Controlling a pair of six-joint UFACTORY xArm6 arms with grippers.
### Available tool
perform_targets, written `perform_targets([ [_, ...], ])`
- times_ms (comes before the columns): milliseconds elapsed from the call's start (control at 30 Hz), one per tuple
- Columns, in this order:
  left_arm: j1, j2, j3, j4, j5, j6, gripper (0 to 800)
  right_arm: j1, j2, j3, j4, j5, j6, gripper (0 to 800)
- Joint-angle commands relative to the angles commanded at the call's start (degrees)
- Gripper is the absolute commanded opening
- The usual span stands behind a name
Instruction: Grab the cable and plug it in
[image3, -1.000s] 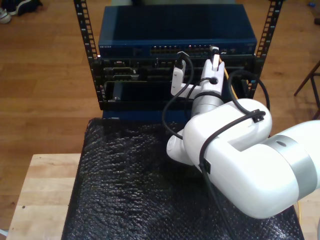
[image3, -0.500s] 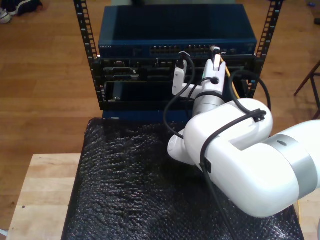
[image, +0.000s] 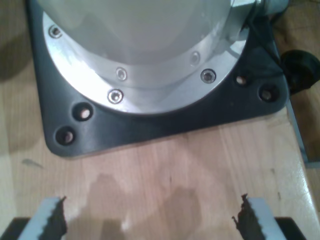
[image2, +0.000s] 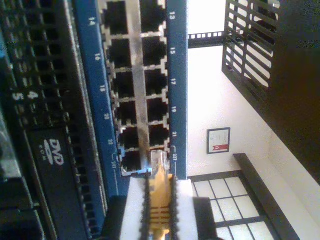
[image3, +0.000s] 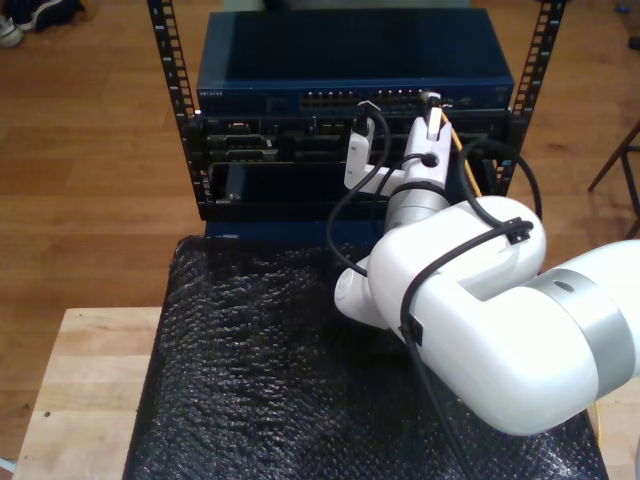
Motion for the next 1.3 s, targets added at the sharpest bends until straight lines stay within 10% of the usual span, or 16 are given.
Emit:
perform_targets([
  [1300,0.00,0.00,0.00,0.00,0.00,0.00,799,0.53,0.35,-0.70,-0.26,1.67,-0.09,0],
])
